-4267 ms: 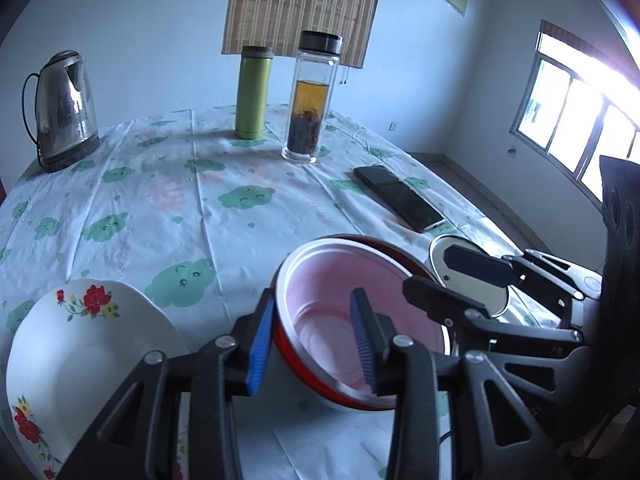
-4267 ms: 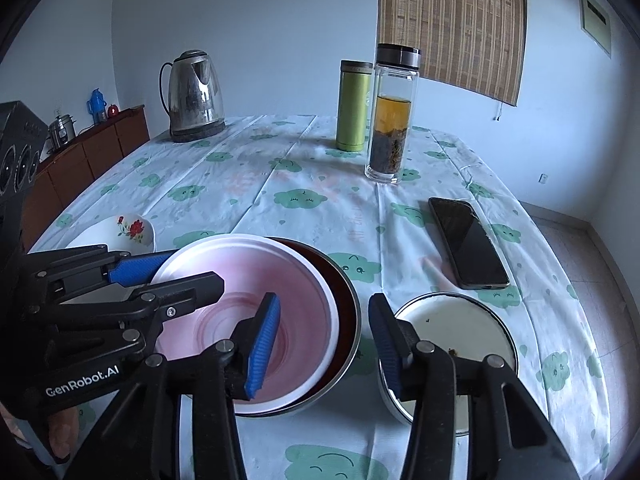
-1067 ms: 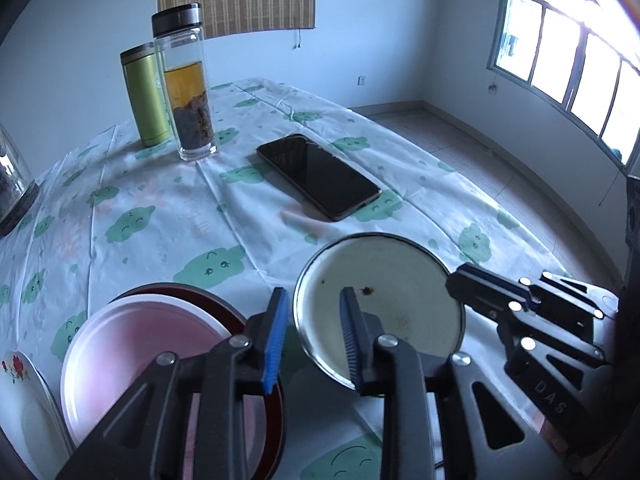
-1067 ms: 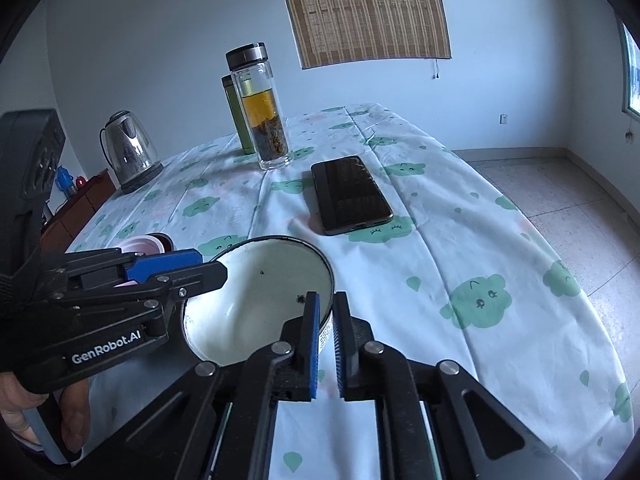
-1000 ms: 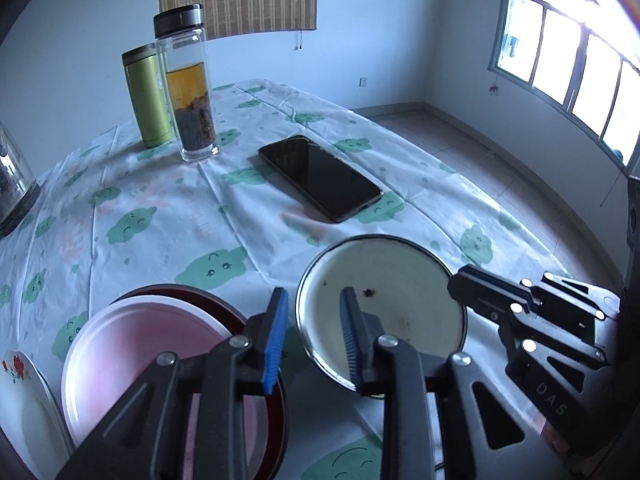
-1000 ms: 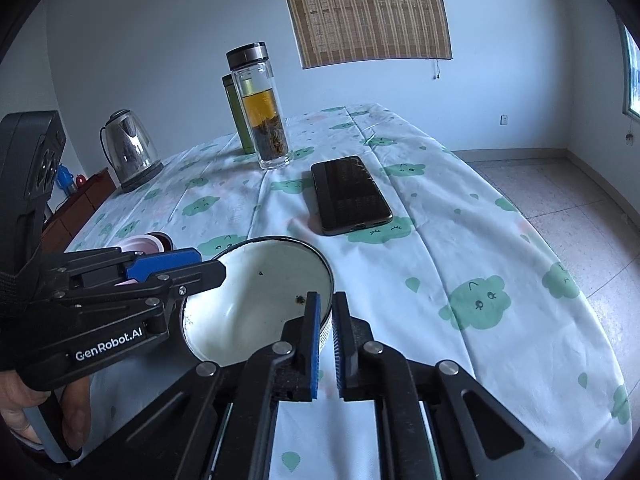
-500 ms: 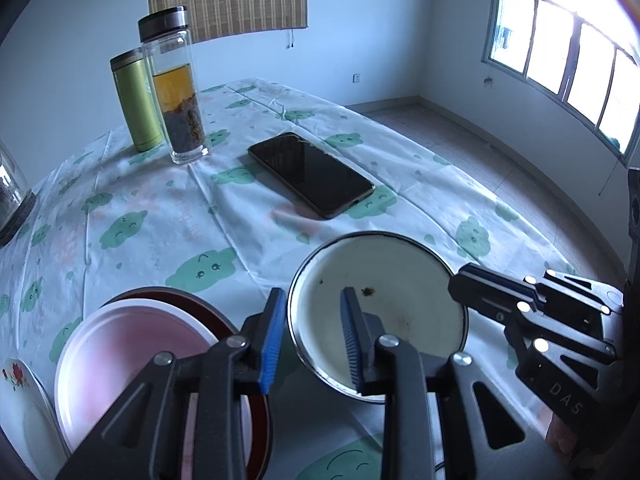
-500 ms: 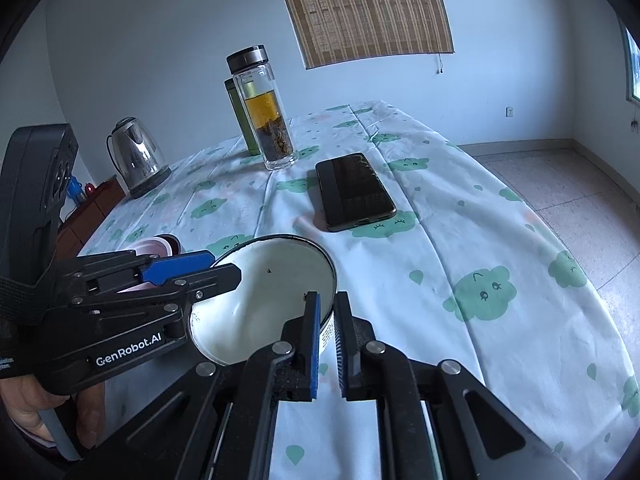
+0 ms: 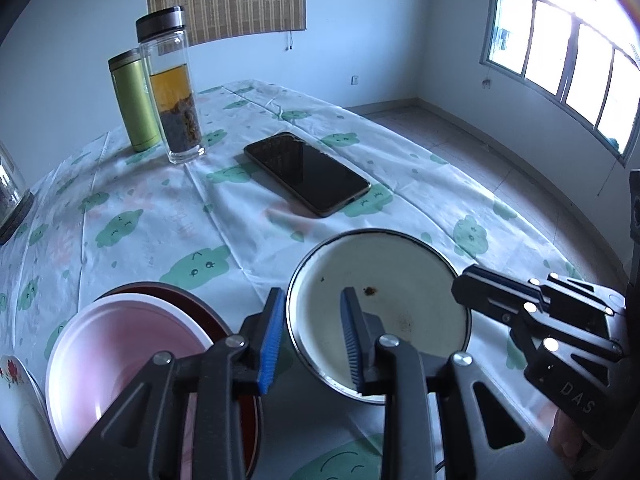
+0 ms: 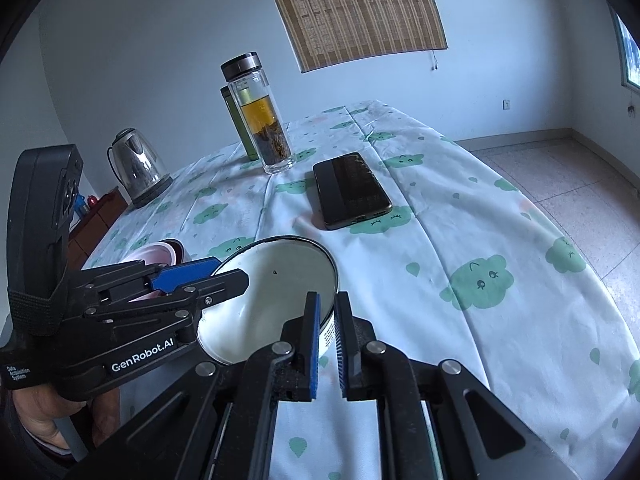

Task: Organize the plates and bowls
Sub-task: 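Lift the white enamel bowl with both grippers and carry it over the pink bowl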

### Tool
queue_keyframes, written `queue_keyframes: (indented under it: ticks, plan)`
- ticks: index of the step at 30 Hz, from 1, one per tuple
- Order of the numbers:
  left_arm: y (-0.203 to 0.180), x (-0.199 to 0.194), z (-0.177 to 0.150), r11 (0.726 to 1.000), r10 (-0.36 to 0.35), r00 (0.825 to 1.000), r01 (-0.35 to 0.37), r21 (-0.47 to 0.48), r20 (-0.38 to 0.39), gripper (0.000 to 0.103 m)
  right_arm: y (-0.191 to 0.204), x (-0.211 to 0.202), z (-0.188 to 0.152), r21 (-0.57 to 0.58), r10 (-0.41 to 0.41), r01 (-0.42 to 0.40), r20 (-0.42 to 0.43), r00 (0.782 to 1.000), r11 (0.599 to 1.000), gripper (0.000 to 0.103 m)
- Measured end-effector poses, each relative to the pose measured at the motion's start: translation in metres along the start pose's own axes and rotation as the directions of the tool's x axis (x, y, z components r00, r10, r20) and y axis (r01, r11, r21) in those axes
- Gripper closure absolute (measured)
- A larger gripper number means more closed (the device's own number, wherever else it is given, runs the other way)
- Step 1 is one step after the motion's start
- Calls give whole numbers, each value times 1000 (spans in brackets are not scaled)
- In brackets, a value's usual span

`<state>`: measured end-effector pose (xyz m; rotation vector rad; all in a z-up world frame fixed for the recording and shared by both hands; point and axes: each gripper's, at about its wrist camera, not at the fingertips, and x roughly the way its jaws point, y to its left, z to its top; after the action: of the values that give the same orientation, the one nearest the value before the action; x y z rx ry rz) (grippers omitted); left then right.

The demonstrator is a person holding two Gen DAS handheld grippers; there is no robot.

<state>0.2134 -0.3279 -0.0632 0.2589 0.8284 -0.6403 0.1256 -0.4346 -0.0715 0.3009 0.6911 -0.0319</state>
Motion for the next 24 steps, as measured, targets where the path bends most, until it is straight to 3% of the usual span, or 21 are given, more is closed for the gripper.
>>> queue_keyframes:
  ticks: [7,15,24]
  plan:
    - [-5,-1,-3,999,22,1000,-22,26,14,76,5,3,-1,-21,-42,42,6,999,999,93]
    - [-3,-3,-4,1000,8,1000,-9,14,24,76,7,9,-1,15,-51,51,-14,999,999,85]
    - [-1,-6,-6,1000,-19,1000,20,-9,13,76,16,3,2,-13,-104,104,12,995,995,86]
